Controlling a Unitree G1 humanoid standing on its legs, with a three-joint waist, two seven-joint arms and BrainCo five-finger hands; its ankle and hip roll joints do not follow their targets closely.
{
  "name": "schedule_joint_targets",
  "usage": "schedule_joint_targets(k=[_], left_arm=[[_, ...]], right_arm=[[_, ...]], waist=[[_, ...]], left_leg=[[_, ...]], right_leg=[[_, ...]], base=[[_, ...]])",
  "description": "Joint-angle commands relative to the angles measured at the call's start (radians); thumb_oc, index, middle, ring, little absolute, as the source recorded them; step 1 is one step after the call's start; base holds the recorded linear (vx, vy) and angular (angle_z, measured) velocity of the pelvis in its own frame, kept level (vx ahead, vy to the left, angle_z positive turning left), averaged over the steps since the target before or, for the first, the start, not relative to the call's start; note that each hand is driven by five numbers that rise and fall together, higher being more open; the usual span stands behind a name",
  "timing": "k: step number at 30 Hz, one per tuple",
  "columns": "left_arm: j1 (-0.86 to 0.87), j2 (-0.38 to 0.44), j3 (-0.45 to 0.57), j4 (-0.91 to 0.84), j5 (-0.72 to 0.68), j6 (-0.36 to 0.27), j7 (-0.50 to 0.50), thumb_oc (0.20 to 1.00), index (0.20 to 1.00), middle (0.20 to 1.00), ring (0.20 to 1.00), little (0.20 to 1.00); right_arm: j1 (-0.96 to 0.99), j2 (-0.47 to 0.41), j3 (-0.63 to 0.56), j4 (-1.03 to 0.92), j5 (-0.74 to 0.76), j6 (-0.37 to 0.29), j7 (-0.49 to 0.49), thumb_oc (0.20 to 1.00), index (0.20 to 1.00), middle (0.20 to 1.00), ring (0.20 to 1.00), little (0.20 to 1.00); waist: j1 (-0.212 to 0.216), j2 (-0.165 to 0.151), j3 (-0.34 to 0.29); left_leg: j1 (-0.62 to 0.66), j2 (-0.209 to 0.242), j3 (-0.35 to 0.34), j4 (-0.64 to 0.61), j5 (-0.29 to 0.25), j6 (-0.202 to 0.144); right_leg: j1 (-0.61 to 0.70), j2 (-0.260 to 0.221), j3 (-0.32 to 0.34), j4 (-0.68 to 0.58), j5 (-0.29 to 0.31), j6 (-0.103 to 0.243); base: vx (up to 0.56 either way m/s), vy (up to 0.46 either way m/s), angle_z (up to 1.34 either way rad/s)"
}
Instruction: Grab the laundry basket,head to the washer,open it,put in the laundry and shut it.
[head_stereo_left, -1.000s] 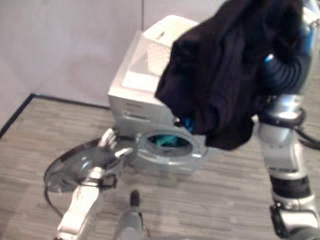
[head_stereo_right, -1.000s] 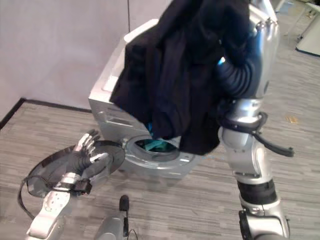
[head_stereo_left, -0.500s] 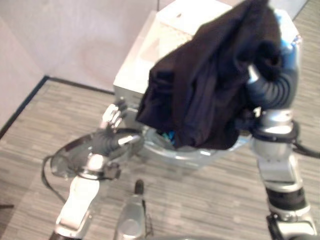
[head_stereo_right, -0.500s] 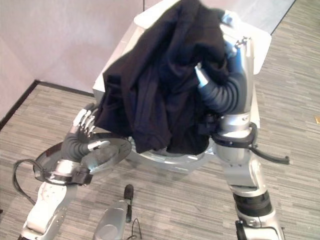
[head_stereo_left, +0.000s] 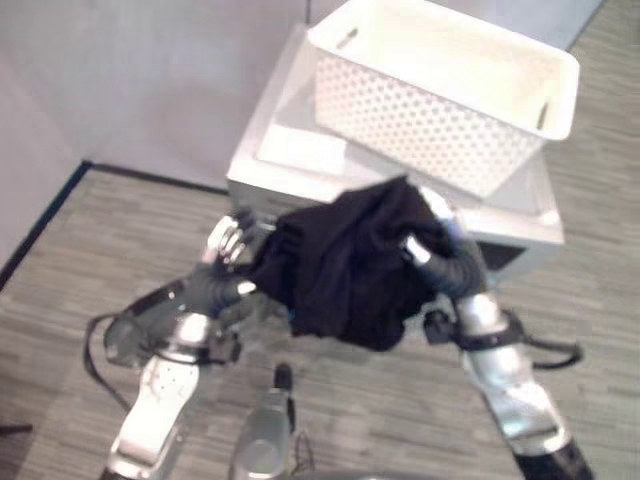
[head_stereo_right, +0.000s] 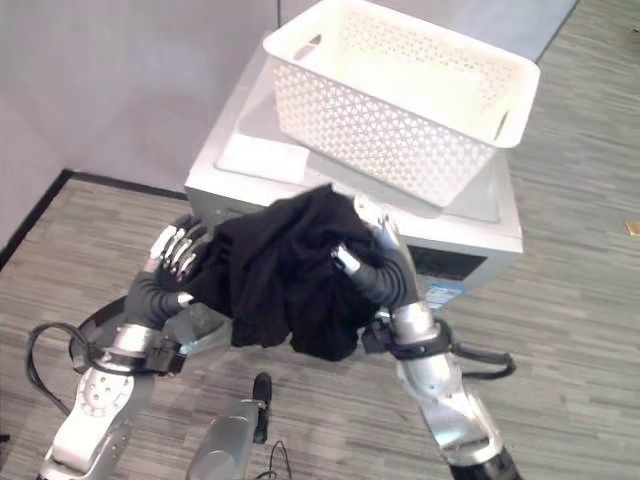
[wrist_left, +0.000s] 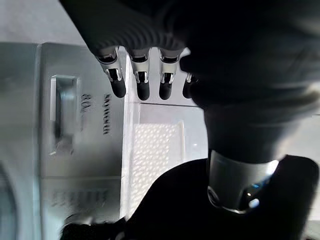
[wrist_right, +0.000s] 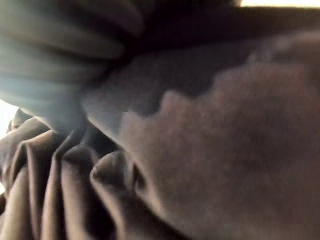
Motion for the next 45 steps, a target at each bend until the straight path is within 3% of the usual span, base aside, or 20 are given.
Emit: schedule_joint_targets(k=[1, 9, 10, 11, 15, 18, 25, 27, 35, 45], left_arm=[[0.036, 0.036, 0.031, 0.060, 0.041, -0.046, 0.028, 1.000, 1.000, 1.000, 1.000, 1.000], [0.086, 0.028, 0.101, 0.179, 0.065, -0.046, 0.022, 1.000, 1.000, 1.000, 1.000, 1.000], [0.086, 0.029, 0.101, 0.180, 0.065, -0.047, 0.022, 1.000, 1.000, 1.000, 1.000, 1.000], [0.089, 0.026, 0.113, 0.199, 0.060, -0.049, 0.018, 1.000, 1.000, 1.000, 1.000, 1.000], [0.079, 0.021, 0.145, 0.222, 0.029, -0.060, 0.031, 1.000, 1.000, 1.000, 1.000, 1.000], [0.071, 0.021, 0.153, 0.221, 0.016, -0.067, 0.037, 1.000, 1.000, 1.000, 1.000, 1.000], [0.010, 0.014, 0.160, 0.222, -0.019, -0.094, 0.066, 1.000, 1.000, 1.000, 1.000, 1.000], [-0.038, -0.005, 0.166, 0.215, -0.039, -0.110, 0.099, 1.000, 1.000, 1.000, 1.000, 1.000], [-0.102, -0.033, 0.145, 0.215, -0.100, -0.125, 0.126, 1.000, 1.000, 1.000, 1.000, 1.000], [-0.123, -0.044, 0.125, 0.176, -0.123, -0.132, 0.139, 1.000, 1.000, 1.000, 1.000, 1.000]], right_arm=[[0.024, 0.015, -0.004, 0.025, 0.116, -0.051, 0.048, 0.200, 0.200, 0.200, 0.200, 0.200], [0.182, -0.020, -0.021, 0.127, 0.309, -0.037, 0.156, 0.200, 0.200, 0.200, 0.200, 0.200], [0.183, -0.020, -0.022, 0.126, 0.311, -0.037, 0.157, 0.200, 0.200, 0.200, 0.200, 0.200], [0.224, -0.013, -0.036, 0.157, 0.364, -0.032, 0.177, 0.200, 0.200, 0.200, 0.200, 0.200], [0.317, 0.031, -0.066, 0.303, 0.499, -0.014, 0.193, 0.200, 0.200, 0.200, 0.200, 0.200], [0.313, 0.042, -0.066, 0.353, 0.514, -0.011, 0.189, 0.200, 0.200, 0.200, 0.200, 0.200], [0.238, 0.074, -0.027, 0.510, 0.530, -0.010, 0.166, 0.200, 0.200, 0.200, 0.200, 0.200], [0.146, 0.109, -0.006, 0.594, 0.534, -0.017, 0.120, 0.200, 0.200, 0.200, 0.200, 0.200], [0.048, 0.163, 0.047, 0.657, 0.571, -0.022, 0.076, 0.200, 0.200, 0.200, 0.200, 0.200], [-0.046, 0.199, 0.022, 0.692, 0.620, -0.051, 0.013, 0.200, 0.200, 0.200, 0.200, 0.200]], waist=[[-0.019, 0.037, -0.100], [-0.037, 0.033, -0.078], [-0.035, 0.039, -0.076], [-0.044, 0.034, -0.068], [-0.067, 0.048, -0.013], [-0.072, 0.055, 0.011], [-0.077, 0.077, 0.077], [-0.068, 0.087, 0.107], [-0.050, 0.086, 0.127], [-0.029, 0.104, 0.133]], left_leg=[[0.116, 0.119, 0.027, -0.254, 0.196, -0.079], [0.123, 0.121, 0.012, -0.266, 0.182, -0.092], [0.115, 0.129, 0.028, -0.261, 0.197, -0.081], [0.119, 0.121, 0.009, -0.268, 0.183, -0.094], [0.079, 0.124, 0.003, -0.253, 0.176, -0.093], [0.054, 0.123, 0.000, -0.241, 0.174, -0.092], [-0.039, 0.113, -0.014, -0.195, 0.163, -0.083], [-0.108, 0.111, -0.012, -0.158, 0.156, -0.079], [-0.208, 0.107, -0.003, -0.113, 0.143, -0.076], [-0.333, 0.091, -0.009, -0.062, 0.112, -0.062]], right_leg=[[-0.090, 0.075, 0.015, 0.067, -0.048, -0.028], [-0.105, 0.070, 0.024, 0.092, -0.070, -0.031], [-0.110, 0.073, 0.009, 0.092, -0.058, -0.029], [-0.117, 0.066, 0.023, 0.102, -0.074, -0.031], [-0.190, 0.051, 0.022, 0.164, -0.085, -0.035], [-0.235, 0.044, 0.024, 0.200, -0.088, -0.038], [-0.378, 0.019, 0.033, 0.307, -0.100, -0.045], [-0.464, 0.005, 0.035, 0.362, -0.108, -0.048], [-0.558, -0.016, 0.032, 0.414, -0.122, -0.053], [-0.662, -0.039, 0.010, 0.477, -0.148, -0.065]], base=[[-0.02, -0.022, -0.14], [0.01, -0.007, 0.01], [0.05, -0.015, 0.07], [-0.03, 0.008, 0.04], [-0.06, 0.012, 0.03], [-0.08, 0.015, 0.04], [-0.11, 0.030, -0.06], [-0.09, 0.046, -0.08], [-0.01, 0.011, 0.01], [0.00, 0.017, 0.02]])
